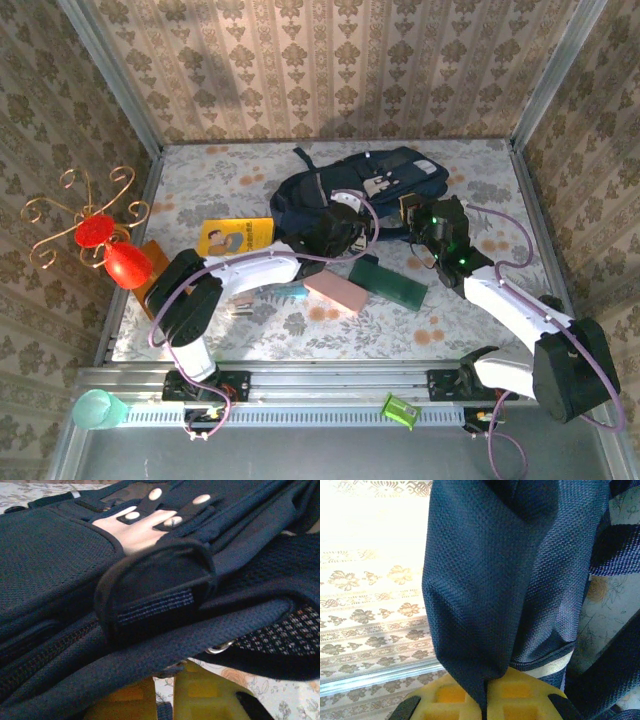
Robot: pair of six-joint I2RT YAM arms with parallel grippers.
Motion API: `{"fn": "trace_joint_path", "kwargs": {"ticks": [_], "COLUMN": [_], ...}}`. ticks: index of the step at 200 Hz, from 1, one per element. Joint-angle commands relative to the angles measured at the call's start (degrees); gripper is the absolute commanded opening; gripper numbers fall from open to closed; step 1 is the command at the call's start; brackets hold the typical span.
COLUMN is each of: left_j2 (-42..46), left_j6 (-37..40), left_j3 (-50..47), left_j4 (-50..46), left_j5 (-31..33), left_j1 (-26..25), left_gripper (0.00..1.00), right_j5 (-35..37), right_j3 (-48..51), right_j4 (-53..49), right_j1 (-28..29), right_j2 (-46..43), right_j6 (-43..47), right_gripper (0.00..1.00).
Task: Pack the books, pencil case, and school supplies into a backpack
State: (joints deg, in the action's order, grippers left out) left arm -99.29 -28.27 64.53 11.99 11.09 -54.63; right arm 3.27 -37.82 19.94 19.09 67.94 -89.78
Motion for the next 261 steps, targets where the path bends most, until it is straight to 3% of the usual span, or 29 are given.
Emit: {"fn": "trace_joint_path", "kwargs": {"ticks": [1, 53, 108, 149, 172, 189, 229, 261], "left_j2": [2.50, 7.69, 9.58, 8.20, 6.32, 4.33, -0.77, -3.20], "left_j6": [2.60, 6.35, 8.00, 9.82, 9.10, 9.02, 4.00, 1.09], "left_j3": [-2.91, -9.06, -9.77, -9.36, -8.37, -6.48, 0.81, 2.50], "left_j4": [3.39, 3.38, -0.96, 0.40, 1.84, 0.56, -9.97, -10.24], "left_j5": [-2.84, -7.34, -6.29, -11.96, -9.74, -3.16, 11.54, 16.68], "left_j1": [2.03, 4.07, 7.55, 5.80, 1.58, -1.81, -5.81, -6.01], "left_gripper": [0.02, 0.00, 0.00, 0.00, 0.31, 0.44, 0.53, 0.57], "right_j5": [1.68, 2.88, -0.80, -3.59, -4.14, -3.95, -2.27, -1.62], "right_j3": [0.01, 1.74, 2.77, 2.80, 2.08, 1.30, -0.40, -0.93], "right_j4": [1.59, 0.35, -0.16, 1.64, 2.73, 2.65, 1.52, 1.12], "right_j1": [-0.79, -2.73, -6.00, -6.46, -6.15, -5.41, -3.99, -3.37], "right_j2": [-2.29, -1.20, 0.09, 0.96, 0.81, 0.36, -1.13, -1.89], "right_j6": [2.15, 5.65, 8.09, 7.26, 5.52, 4.76, 3.74, 3.60], "right_gripper": [0.04, 0.04, 0.04, 0.04, 0.03, 0.03, 0.03, 0.03]}}
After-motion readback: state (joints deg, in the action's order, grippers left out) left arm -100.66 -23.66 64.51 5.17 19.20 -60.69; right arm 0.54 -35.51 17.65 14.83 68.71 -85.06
